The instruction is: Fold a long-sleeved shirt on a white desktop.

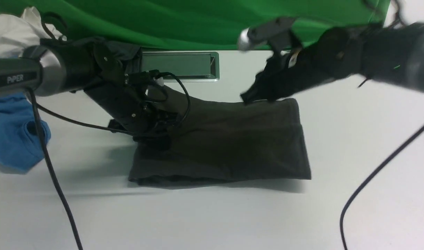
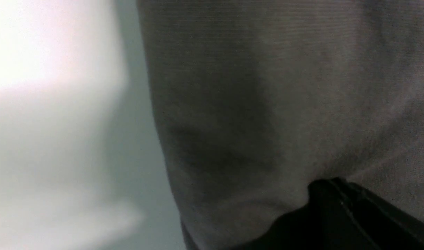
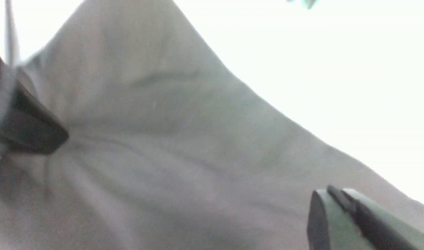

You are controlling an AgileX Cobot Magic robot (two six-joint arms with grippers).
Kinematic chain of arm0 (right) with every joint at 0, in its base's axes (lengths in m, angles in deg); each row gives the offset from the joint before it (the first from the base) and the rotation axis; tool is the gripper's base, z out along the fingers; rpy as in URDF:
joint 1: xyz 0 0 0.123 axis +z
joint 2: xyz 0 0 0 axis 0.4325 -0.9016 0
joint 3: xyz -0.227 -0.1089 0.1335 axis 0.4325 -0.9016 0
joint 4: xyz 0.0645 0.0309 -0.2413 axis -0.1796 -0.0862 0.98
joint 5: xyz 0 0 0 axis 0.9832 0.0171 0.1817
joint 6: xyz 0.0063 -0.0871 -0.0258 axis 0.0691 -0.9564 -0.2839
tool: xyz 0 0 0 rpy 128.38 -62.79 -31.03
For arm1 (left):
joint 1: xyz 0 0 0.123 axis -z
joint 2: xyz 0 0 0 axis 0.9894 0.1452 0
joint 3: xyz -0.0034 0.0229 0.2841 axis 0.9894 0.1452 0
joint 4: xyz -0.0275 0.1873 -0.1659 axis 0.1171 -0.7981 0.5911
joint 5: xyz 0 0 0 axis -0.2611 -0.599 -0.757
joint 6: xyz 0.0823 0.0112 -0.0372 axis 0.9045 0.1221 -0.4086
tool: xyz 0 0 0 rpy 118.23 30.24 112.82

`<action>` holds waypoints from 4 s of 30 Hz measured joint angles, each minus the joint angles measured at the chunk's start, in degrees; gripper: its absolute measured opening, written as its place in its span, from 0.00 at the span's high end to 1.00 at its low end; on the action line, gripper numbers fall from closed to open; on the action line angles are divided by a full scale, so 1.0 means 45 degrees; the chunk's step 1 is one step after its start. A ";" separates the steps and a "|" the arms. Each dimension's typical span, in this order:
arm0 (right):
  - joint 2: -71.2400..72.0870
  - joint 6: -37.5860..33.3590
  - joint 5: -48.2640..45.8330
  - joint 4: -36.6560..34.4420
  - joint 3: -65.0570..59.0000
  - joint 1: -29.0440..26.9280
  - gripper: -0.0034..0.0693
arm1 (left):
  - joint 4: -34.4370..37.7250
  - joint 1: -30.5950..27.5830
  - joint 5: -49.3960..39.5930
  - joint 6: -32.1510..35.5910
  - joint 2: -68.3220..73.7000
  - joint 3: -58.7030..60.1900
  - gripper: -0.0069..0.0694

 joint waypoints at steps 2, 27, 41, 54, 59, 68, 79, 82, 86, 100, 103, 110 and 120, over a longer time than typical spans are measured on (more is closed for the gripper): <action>0.0596 0.0000 -0.0162 0.0291 0.0000 -0.0092 0.87 | -0.0261 -0.0052 0.0107 -0.0234 -0.0383 -0.0125 0.88; 1.3598 0.3650 0.1615 0.0553 -1.0535 -0.1148 0.81 | 0.0685 -0.0055 -0.5128 -0.0480 -0.7045 0.2017 0.47; 1.6311 0.4466 0.2778 0.0374 -1.3461 -0.1148 0.78 | 0.0628 -0.0055 -0.4207 0.0146 -1.5450 0.8865 0.74; 1.6311 0.4486 0.2778 0.0362 -1.3476 -0.1148 0.74 | 0.0515 -0.0055 -0.0723 0.0125 -1.8826 0.9104 0.89; 1.6311 0.4497 0.2778 0.0362 -1.3476 -0.1148 0.73 | -0.0047 -0.0055 -0.0063 0.0469 -1.8908 0.9104 0.89; 1.6311 0.4509 0.2778 0.0350 -1.3476 -0.1148 0.70 | -0.2595 -0.0055 0.1702 0.0660 -1.9456 0.9586 0.89; 1.6311 0.4494 0.2800 0.0339 -1.3476 -0.1148 0.67 | -0.4506 -0.0067 0.4999 0.0584 -2.3747 1.3397 0.89; 1.6311 0.4496 0.2811 0.0328 -1.3476 -0.1148 0.65 | -0.4666 -0.0067 0.5063 0.0584 -2.5049 1.5078 0.89; 1.6326 0.4514 0.2811 0.0342 -1.3480 -0.1148 0.65 | -0.4636 -0.0067 0.5172 0.0444 -2.5285 1.6527 0.89; 1.6326 0.4503 0.2823 0.0328 -1.3490 -0.1148 0.63 | -0.4664 -0.1382 0.6367 -0.2674 -2.5349 1.7298 0.89; 1.6326 0.4503 0.2823 0.0328 -1.3490 -0.1148 0.63 | -0.4752 -0.1382 0.6503 -0.3196 -2.5349 1.7298 0.89; 1.6326 0.4504 0.2823 0.0328 -1.3490 -0.1148 0.63 | -0.4827 -0.1722 0.6723 -0.3251 -2.5349 1.7308 0.89; 1.6326 0.4506 0.2823 0.0328 -1.3490 -0.1148 0.63 | -0.4915 -0.1887 0.6865 -0.3290 -2.5349 1.7308 0.89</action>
